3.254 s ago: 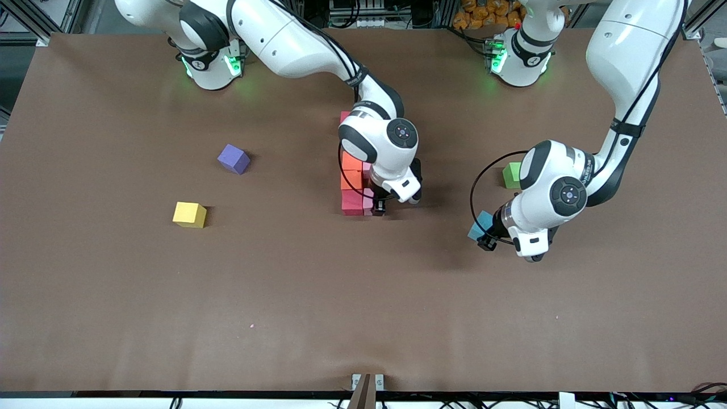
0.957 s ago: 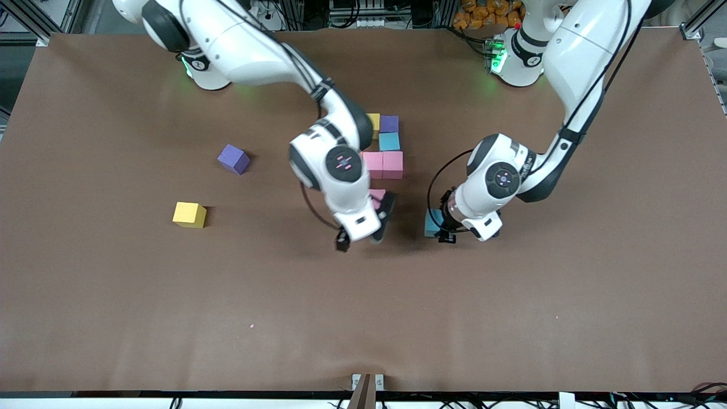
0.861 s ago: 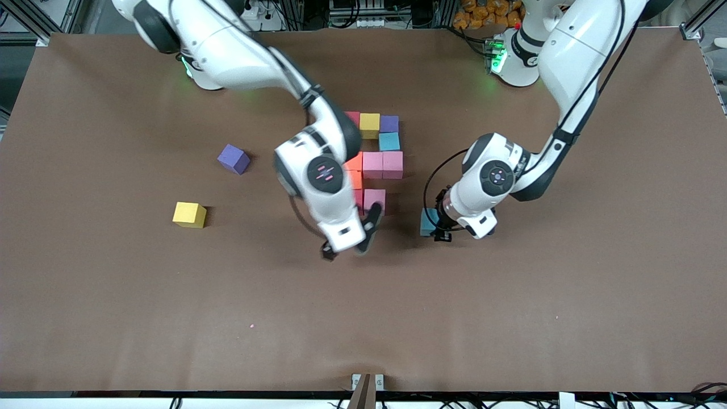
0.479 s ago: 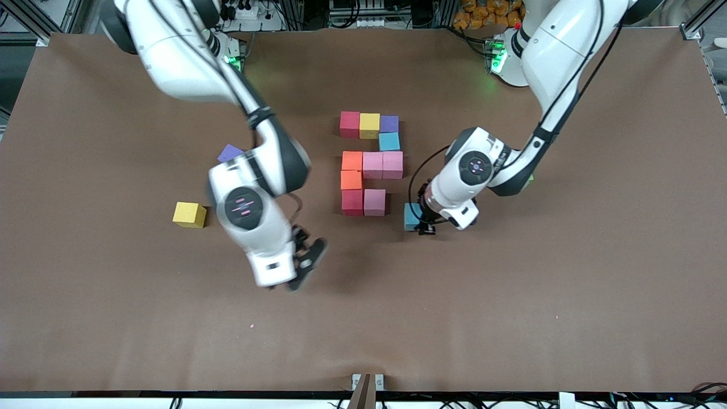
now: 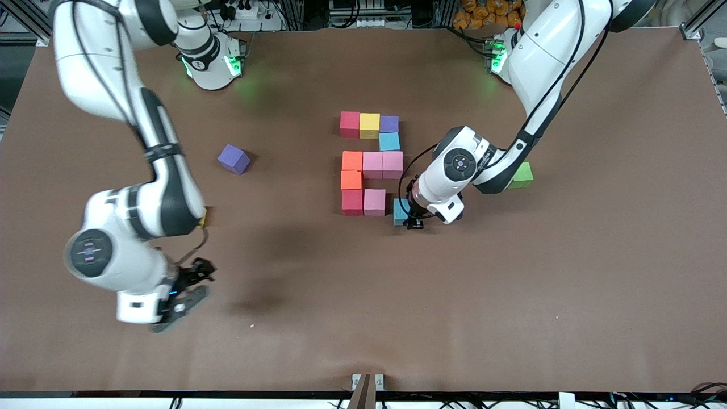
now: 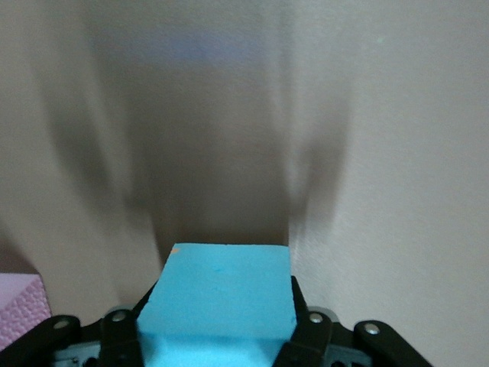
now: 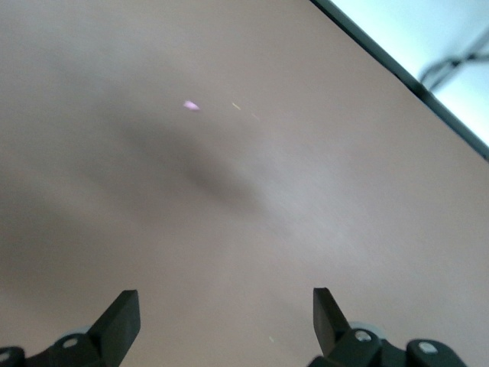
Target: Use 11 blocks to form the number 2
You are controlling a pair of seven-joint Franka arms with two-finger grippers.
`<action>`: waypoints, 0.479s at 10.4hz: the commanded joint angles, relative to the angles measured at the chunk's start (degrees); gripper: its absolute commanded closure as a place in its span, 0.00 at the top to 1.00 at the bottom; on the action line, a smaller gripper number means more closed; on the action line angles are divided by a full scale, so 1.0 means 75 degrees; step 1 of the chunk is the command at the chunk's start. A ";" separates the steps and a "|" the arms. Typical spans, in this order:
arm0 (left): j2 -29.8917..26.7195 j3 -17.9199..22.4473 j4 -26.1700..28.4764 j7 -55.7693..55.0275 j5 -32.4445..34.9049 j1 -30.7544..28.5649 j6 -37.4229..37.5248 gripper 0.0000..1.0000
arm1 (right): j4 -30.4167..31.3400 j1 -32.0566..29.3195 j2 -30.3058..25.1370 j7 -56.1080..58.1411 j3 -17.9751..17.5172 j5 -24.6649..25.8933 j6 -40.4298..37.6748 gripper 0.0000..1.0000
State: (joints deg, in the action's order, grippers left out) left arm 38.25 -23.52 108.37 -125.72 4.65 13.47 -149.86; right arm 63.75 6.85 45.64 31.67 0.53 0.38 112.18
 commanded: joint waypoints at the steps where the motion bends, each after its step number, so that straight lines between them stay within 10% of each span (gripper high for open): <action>1: -0.0131 0.0065 0.0188 -0.0218 -0.0022 0.0138 -0.0151 0.43 | 0.0768 -0.0337 -0.0518 -0.0086 -0.0105 -0.0285 -0.0015 1.00; 5: -0.0061 0.0065 0.0188 -0.0242 -0.0034 0.0279 -0.0362 0.43 | 0.4203 -0.0353 -0.2446 -0.0121 -0.0094 -0.0308 0.1443 1.00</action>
State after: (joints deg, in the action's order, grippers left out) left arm 38.26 -23.53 108.97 -126.21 4.65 14.90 -151.35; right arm 78.61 3.02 38.18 31.52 0.44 -1.23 116.84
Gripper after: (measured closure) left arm 0.388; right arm 0.000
